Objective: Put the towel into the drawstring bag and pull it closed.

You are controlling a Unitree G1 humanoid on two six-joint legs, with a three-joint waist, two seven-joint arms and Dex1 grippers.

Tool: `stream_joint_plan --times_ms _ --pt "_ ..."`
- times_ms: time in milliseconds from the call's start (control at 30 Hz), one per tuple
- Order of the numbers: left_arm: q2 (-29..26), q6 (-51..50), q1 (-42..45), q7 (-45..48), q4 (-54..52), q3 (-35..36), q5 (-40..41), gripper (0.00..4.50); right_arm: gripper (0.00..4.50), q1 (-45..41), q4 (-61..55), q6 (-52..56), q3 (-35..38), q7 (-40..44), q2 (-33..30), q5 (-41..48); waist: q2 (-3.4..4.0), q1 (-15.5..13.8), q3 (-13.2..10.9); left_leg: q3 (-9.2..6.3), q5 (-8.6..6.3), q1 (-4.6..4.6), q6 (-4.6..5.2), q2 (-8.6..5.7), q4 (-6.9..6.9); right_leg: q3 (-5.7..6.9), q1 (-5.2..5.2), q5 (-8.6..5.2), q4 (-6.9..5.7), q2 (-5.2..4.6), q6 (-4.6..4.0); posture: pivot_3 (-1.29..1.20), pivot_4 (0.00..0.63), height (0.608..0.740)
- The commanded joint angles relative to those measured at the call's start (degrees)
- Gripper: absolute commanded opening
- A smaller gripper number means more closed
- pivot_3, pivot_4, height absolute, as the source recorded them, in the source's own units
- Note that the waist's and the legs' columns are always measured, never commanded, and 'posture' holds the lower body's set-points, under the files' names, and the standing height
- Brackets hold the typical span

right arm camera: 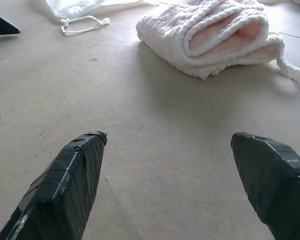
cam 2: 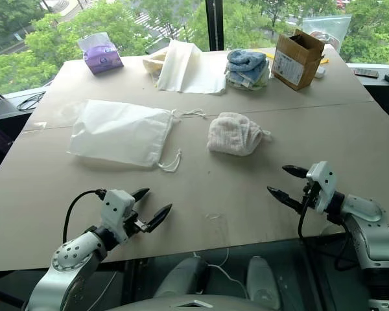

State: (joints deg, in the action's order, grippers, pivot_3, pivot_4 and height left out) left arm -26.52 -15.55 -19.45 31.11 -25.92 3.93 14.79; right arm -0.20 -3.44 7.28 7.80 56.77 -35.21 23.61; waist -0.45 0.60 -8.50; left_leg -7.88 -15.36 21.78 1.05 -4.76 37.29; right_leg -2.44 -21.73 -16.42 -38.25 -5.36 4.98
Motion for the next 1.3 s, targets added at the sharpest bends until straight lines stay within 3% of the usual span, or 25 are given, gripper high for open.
stream_joint_plan --times_ms 33,433,667,933,1100,1300 --pt "0.02 2.29 -0.73 0.76 -0.21 0.51 0.16 4.48 4.28 -0.1 -0.34 -1.48 1.25 1.04 -0.07 1.24 0.0 0.0 0.0 0.0 0.0 0.0 0.0 0.0 0.0 0.0 0.0 0.0 0.0 0.0 0.0 0.0 0.15 0.74" --pt "0.18 3.37 -2.01 1.27 -0.6 1.76 0.89 4.48 4.28 1.39 -0.3 -2.79 0.86 2.59 0.43 1.6 0.01 -0.03 -0.01 -0.02 -0.03 0.06 0.05 0.0 -0.1 0.04 0.01 0.0 0.23 -0.02 0.0 0.0 0.15 0.74" --pt "1.6 0.98 3.14 -2.31 -2.7 0.36 -0.21 4.48 4.28 0.04 -1.65 -0.98 0.76 2.52 1.21 3.34 0.0 -0.17 -0.02 -0.02 -0.03 0.07 0.05 0.0 -0.1 0.05 0.01 0.01 0.25 -0.02 0.01 0.0 0.15 0.74" --pt "5.89 -5.8 17.42 -12.96 -3.14 -3.18 -7.09 4.48 4.28 -4.8 -7.03 3.35 -1.18 2.13 0.97 5.13 0.0 -0.17 -0.02 -0.05 -0.01 0.08 0.01 -0.01 -0.09 0.08 0.0 0.02 0.23 0.02 0.02 0.0 0.15 0.74" --pt "13.06 -9.72 32.21 -23.79 5.75 -7.8 -16.14 4.48 4.28 -8.27 -8.52 5.1 -2.22 0.28 2.11 5.4 -0.13 -0.82 -0.08 -0.08 0.13 0.12 -0.21 -0.06 -0.01 0.14 0.02 0.04 0.23 0.03 0.05 0.0 0.15 0.74" --pt "18.54 -13.93 44.16 -36.63 18.76 -10.9 -27.7 4.48 4.28 -8.84 -8.8 5.56 -2.08 -0.47 2.0 5.22 -0.24 -1.32 -0.14 -0.1 0.12 0.23 -0.22 -0.08 0.0 0.15 -0.08 0.05 0.25 0.02 0.09 0.0 0.15 0.74"
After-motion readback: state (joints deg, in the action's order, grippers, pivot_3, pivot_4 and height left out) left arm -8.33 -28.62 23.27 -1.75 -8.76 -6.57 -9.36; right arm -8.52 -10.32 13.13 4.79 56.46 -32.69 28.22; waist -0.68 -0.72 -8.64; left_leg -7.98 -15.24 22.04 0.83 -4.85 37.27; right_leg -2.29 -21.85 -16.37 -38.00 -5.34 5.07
